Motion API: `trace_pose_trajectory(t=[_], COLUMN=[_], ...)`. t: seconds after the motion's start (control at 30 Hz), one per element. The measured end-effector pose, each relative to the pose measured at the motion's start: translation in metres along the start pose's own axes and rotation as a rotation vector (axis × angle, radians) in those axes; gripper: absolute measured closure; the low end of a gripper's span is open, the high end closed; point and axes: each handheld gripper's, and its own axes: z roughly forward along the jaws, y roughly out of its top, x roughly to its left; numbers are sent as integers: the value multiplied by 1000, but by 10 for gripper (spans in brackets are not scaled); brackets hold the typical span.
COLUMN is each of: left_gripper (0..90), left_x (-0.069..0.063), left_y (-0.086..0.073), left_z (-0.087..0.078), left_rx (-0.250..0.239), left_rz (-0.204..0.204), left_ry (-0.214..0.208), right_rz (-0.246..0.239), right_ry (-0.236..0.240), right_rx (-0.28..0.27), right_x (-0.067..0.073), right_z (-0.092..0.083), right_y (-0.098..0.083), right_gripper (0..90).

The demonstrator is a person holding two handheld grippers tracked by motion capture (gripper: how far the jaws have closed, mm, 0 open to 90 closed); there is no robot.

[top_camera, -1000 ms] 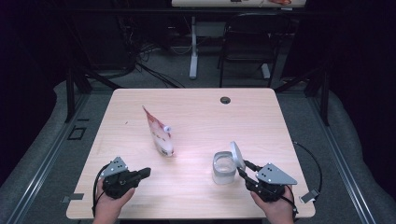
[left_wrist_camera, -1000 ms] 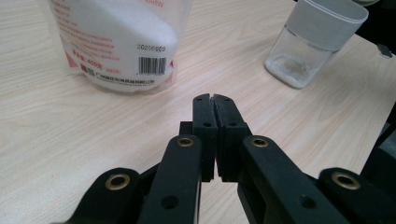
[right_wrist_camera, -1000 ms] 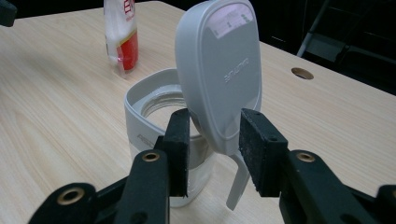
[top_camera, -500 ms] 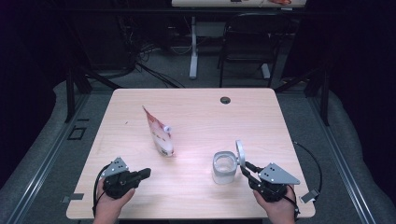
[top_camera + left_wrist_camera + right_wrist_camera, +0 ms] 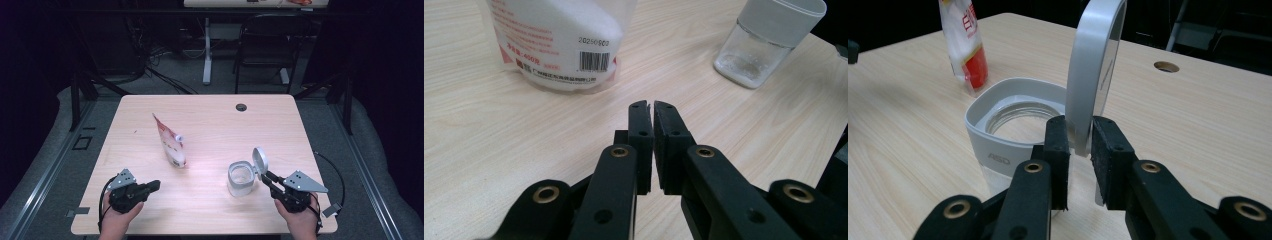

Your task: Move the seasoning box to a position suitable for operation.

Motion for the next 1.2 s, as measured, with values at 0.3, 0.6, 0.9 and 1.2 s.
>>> trace_pose_trajectory(t=[0.3, 0.6, 0.9, 1.2], left_gripper=[856, 855, 848, 838], left_x=[1, 2, 6, 8], left_y=[0, -2, -4, -5], left_z=[-1, -2, -2, -2], left_rx=[-2, 1, 2, 14], left_rz=[2, -3, -6, -7], left_ry=[4, 8, 13, 26], right_rz=[36, 50, 59, 55], right_ry=[-16, -38, -40, -38], right_rx=[-8, -11, -13, -20], right_x=[-7, -13, -21, -26], right_z=[2, 9, 16, 21], right_y=[0, 3, 5, 6], right_gripper=[785, 786, 788, 791])
